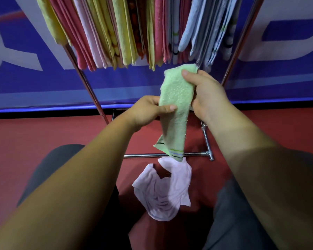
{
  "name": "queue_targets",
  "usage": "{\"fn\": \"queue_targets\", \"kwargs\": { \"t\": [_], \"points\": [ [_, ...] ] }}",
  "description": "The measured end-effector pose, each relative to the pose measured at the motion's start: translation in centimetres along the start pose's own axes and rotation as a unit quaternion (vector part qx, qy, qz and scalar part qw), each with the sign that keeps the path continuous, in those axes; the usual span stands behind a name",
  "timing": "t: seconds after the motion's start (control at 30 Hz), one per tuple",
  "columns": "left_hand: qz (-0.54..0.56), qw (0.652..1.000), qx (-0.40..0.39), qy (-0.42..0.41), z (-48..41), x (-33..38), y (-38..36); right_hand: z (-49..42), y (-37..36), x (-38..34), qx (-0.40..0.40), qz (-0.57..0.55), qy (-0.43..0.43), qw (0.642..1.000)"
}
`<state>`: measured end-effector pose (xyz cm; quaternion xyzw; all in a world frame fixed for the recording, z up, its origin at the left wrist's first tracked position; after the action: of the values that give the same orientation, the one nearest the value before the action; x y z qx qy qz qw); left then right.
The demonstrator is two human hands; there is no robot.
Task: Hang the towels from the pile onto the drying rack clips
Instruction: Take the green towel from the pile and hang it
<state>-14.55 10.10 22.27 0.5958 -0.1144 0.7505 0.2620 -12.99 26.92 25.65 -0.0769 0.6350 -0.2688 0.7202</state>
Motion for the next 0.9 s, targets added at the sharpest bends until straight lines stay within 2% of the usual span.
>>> {"fn": "queue_targets", "kwargs": {
  "t": [0.2, 0.4, 0.57, 0.67, 0.9],
  "points": [
    [0.109, 0.994, -0.019, -0.005, 0.1, 1.3, -0.8, -0.3, 0.2, -0.5, 0.002, -0.063, 0.022, 0.998],
    [0.162, 0.987, -0.020, -0.011, 0.3, 1.9, -1.0, 0.1, -0.8, 0.4, -0.026, -0.045, -0.001, 0.999],
    [0.116, 0.992, -0.049, 0.018, 0.7, 0.9, -1.2, 0.1, -0.4, 0.7, -0.015, -0.044, -0.006, 0.999],
    [0.044, 0.992, -0.093, 0.069, 1.0, -1.2, -1.9, -0.7, 0.9, 1.0, 0.031, -0.069, -0.037, 0.996],
    [-0.064, 0.970, -0.163, 0.168, 1.5, -7.7, -2.8, -1.1, 2.3, 0.4, 0.090, -0.163, -0.041, 0.982]
  ]
}}
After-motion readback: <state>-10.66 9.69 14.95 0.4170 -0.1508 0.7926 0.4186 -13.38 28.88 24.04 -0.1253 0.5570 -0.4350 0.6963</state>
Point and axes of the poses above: each hand's wrist, its own z-axis away from the middle knuckle, its own y-axis out of the back of the hand, x = y × z, the point moved 6 cm from there along -z, towards the middle knuckle, and after that the axes turned 3 degrees about y, right-handed, at the moved point
